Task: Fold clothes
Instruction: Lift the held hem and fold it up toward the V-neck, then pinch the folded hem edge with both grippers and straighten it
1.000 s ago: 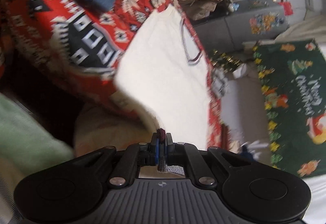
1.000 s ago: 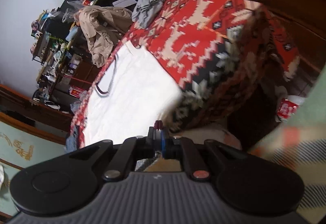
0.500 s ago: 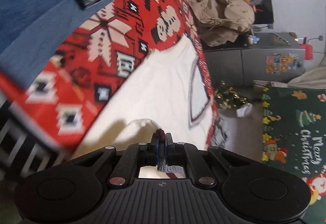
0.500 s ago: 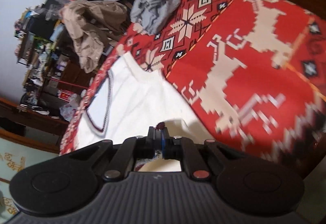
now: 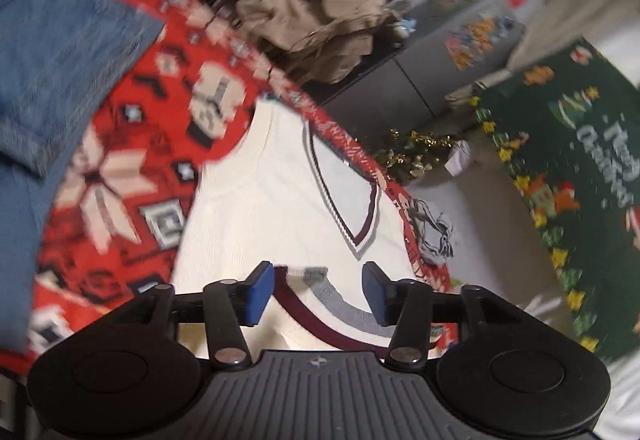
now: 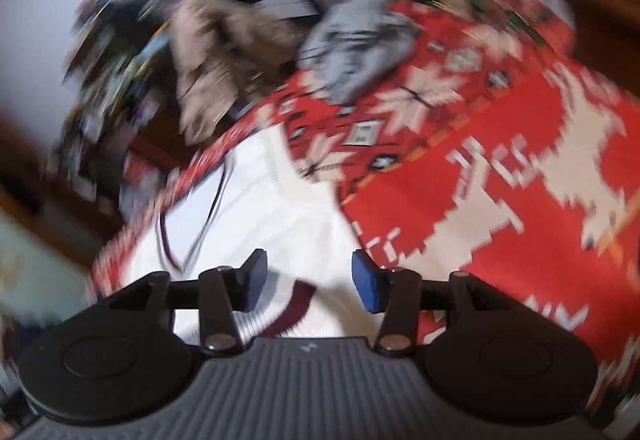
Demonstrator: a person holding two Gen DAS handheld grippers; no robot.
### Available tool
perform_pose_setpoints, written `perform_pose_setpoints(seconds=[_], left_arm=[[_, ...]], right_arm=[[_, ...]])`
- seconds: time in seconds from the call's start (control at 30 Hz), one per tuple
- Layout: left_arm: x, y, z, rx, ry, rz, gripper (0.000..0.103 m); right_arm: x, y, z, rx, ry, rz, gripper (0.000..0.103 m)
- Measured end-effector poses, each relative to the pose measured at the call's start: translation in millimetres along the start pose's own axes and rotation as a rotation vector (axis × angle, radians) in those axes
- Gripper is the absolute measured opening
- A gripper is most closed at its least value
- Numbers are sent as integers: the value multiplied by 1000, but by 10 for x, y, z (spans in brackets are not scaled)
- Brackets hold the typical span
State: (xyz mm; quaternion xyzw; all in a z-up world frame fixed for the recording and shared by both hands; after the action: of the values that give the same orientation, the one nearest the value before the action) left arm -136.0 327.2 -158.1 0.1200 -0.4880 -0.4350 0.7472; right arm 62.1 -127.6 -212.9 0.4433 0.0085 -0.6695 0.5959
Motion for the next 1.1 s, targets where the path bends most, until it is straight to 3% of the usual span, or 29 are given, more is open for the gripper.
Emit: perform_pose_setpoints(seconds=[0.17, 0.27, 0.37, 0.53, 0.57, 0.6, 0.63, 0.7, 0.9, 1.03, 1.1], left_arm=[[180, -4, 3, -39, 51, -313, 50], [298, -118, -176, -127, 60, -534, 48], [323, -181, -352, -170, 76, -673, 48], [143, -57, -588, -165, 75, -621, 44], [103, -29, -625, -166, 68, -596, 32], [81, -11, -638, -171, 55, -571, 14], [67, 1, -639, -176, 38, -547, 7], [50, 25, -586, -165, 24, -498, 6], [102, 180, -252, -46, 13, -384, 6], [37, 216, -409, -68, 62, -368, 6], [-29, 210, -523, -89, 90, -356, 6]], right_arm=[[-349, -151, -80, -51, -62, 419, 51], [-476, -197, -193, -84, -49, 538, 51], [-494, -189, -282, -104, -43, 586, 50], [-478, -164, -397, -129, -30, 621, 48], [-472, -163, -415, -134, -24, 619, 45], [-467, -164, -431, -138, -18, 618, 30], [-464, -169, -435, -141, -12, 615, 16], [-459, -181, -440, -145, 1, 610, 7], [-486, -67, -205, -47, 41, 506, 7], [-536, 99, -236, -27, 46, 474, 7], [-524, 125, -389, -57, 21, 475, 7]])
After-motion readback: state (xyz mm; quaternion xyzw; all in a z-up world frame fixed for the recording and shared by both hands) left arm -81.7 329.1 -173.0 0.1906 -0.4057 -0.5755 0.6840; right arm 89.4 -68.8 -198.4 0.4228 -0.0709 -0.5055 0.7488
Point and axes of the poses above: each gripper's, at about its wrist camera, not at the fingertips, and z roughly against the way its jaws point, x to its right, y to its top, the point moved 2 cm from there along -z, roughly the way its jaws point, and after that the axes turned 7 degrees about -z, right-handed, at the moved point
